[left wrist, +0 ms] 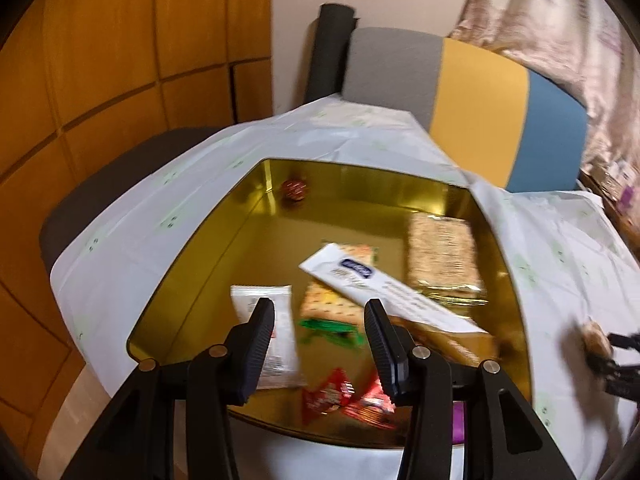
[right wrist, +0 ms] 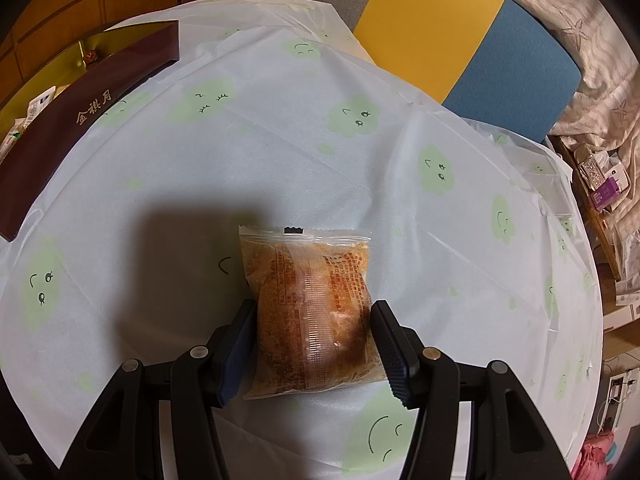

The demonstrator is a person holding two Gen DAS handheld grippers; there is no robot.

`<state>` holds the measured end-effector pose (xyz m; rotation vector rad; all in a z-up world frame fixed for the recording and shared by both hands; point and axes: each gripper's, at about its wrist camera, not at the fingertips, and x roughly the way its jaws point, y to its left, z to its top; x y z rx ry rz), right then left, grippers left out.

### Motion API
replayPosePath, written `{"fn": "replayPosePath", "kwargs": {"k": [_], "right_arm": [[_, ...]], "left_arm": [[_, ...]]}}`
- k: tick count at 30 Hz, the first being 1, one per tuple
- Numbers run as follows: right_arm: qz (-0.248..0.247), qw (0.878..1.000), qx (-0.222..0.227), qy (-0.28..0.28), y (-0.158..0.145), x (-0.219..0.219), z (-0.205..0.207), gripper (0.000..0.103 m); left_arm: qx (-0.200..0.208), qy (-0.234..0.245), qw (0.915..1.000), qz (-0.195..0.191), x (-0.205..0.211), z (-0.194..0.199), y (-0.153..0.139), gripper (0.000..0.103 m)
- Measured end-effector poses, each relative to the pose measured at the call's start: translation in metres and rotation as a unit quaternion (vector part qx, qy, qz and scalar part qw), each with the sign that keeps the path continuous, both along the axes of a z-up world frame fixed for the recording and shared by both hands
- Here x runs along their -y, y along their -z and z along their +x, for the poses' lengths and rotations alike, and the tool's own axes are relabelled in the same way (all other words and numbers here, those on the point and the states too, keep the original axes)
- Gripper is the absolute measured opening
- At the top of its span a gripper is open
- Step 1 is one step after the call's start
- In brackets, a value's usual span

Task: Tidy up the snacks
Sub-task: 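Lower the biscuit packet into the gold tin and open the left tool, then withdraw the left tool while right tool carries the bread bag over the tin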

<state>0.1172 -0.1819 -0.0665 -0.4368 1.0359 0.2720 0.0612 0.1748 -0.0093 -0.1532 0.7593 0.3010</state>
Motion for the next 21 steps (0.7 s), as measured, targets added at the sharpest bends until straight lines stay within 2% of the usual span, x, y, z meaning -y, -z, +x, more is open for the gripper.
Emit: {"fn": "replayPosePath", "kwargs": {"k": [9, 13, 17, 21], "right_arm": [[-0.001, 1.0, 0.0, 0.001, 0.0, 0.0, 0.0, 0.058], [-0.003, 1.0, 0.0, 0.0, -0.001, 0.0, 0.0, 0.058], [-0.006, 1.0, -0.001, 0.001, -0.001, 0.0, 0.001, 0.058], [-0.013, 1.0, -0.001, -0.001, -0.001, -0.001, 0.001, 0.057]], "left_arm": [[0.019, 0.062, 0.9979, -0.002, 0.037, -0.009, -0.017, 0.048], [0.024, 0.105, 0.9941, -0.008, 0.06, -0.013, -0.019, 0.048], [0.028, 0.164, 0.986, -0.014, 0.089, -0.018, -0.021, 0.048], [0.028, 0.238, 0.9707, -0.019, 0.127, -0.028, -0.02, 0.048]]}}
